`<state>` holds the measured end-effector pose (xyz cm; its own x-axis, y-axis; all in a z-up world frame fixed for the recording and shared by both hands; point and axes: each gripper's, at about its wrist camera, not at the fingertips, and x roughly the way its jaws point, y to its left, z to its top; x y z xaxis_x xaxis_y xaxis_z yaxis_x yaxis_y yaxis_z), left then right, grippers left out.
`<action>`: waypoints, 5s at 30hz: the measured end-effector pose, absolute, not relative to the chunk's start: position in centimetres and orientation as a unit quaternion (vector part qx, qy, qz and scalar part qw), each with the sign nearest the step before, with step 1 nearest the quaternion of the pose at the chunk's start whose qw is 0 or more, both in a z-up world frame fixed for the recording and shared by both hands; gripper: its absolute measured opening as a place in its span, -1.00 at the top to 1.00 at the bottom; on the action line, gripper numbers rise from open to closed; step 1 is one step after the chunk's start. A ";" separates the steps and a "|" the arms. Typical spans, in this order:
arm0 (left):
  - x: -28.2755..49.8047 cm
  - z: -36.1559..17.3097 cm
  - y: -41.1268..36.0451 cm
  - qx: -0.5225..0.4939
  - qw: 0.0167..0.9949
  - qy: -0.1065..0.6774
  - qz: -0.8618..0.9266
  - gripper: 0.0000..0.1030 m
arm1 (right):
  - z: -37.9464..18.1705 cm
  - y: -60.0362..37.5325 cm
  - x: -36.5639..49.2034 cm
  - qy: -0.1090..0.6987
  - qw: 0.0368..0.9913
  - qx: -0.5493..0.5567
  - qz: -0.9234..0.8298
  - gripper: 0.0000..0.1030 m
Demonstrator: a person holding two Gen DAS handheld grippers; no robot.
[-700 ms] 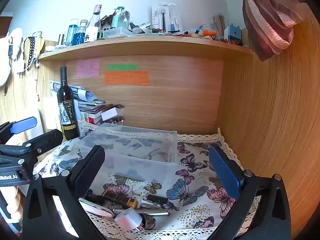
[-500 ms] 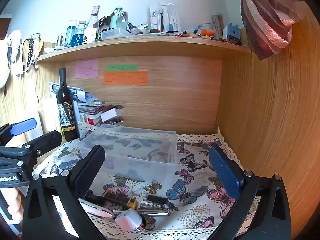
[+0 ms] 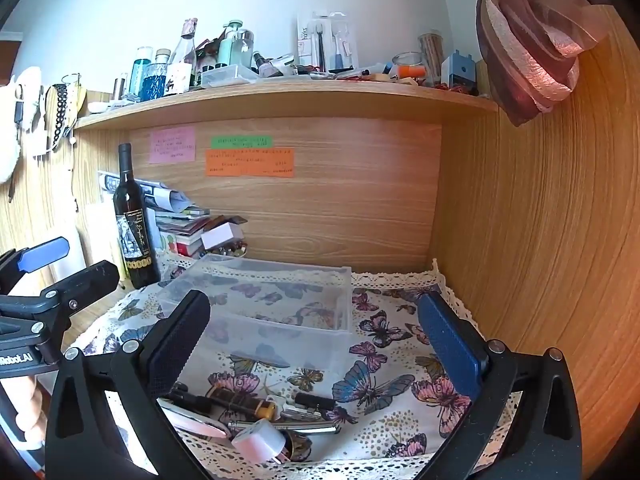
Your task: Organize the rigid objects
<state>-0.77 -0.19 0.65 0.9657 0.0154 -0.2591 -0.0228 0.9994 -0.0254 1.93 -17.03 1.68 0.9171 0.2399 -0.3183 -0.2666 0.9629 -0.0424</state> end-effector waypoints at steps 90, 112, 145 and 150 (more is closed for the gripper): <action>0.7 -8.4 2.1 -0.069 0.948 0.309 0.011 -0.61 | -3.5 -17.9 3.3 0.284 0.944 -0.041 0.160 -0.44; 3.9 -11.7 1.5 -0.160 0.917 0.364 0.011 -0.54 | -8.6 -15.5 4.5 0.370 0.895 -0.064 0.241 0.01; 8.1 -13.4 1.4 -0.017 0.901 0.433 -0.017 -0.35 | -9.1 -16.3 5.4 0.391 0.886 -0.088 0.236 -0.10; 7.4 -13.1 0.3 0.000 0.903 0.428 -0.042 0.16 | -9.6 -15.9 5.2 0.385 0.886 -0.115 0.232 -0.16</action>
<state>7.40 0.35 -13.11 0.6300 -0.0754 -0.7729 0.0746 0.9965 -0.0364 5.16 -15.88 -9.59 0.5949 0.3230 -0.7360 -0.4998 0.8658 -0.0240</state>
